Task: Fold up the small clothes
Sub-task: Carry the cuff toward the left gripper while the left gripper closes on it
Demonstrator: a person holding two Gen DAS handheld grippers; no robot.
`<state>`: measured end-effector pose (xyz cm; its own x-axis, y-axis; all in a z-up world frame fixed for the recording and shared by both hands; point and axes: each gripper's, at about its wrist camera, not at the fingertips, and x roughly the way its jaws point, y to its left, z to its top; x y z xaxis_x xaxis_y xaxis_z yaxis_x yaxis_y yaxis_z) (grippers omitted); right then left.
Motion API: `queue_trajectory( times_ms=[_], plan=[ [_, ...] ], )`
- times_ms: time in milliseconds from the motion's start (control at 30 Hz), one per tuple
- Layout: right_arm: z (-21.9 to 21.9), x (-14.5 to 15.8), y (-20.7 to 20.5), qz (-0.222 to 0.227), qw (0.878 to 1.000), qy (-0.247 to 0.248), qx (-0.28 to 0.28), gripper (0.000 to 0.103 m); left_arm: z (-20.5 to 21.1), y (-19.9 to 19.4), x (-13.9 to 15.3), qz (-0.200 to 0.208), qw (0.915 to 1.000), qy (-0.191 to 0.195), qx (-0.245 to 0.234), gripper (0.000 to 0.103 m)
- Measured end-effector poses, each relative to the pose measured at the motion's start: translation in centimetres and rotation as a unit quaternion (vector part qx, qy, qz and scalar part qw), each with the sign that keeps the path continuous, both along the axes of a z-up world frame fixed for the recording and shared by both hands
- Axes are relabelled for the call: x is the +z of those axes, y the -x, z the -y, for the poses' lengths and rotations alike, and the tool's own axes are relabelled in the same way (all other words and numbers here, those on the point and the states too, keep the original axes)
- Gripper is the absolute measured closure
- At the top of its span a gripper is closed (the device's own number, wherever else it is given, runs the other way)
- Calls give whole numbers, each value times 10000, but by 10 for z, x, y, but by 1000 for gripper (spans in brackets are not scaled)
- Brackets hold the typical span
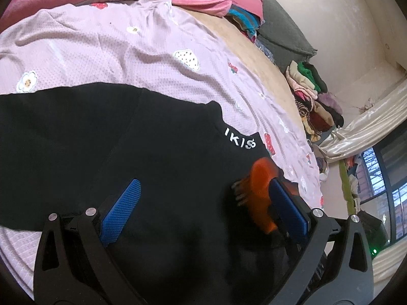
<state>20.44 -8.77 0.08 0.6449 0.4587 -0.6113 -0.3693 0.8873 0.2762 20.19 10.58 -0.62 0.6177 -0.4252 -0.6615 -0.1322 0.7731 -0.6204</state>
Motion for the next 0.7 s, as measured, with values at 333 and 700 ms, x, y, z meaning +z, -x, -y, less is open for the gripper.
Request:
queue_trajectory(
  times_ms=[333, 700],
  plan=[
    [33, 8, 29, -62, 9998, -161, -79, 46, 43, -5, -25, -298, 9972, -333, -605, 42],
    [98, 14, 38, 15, 9954, -309, -903, 46, 88, -18, -31, -120, 9885, -1106, -1027, 95]
  ],
)
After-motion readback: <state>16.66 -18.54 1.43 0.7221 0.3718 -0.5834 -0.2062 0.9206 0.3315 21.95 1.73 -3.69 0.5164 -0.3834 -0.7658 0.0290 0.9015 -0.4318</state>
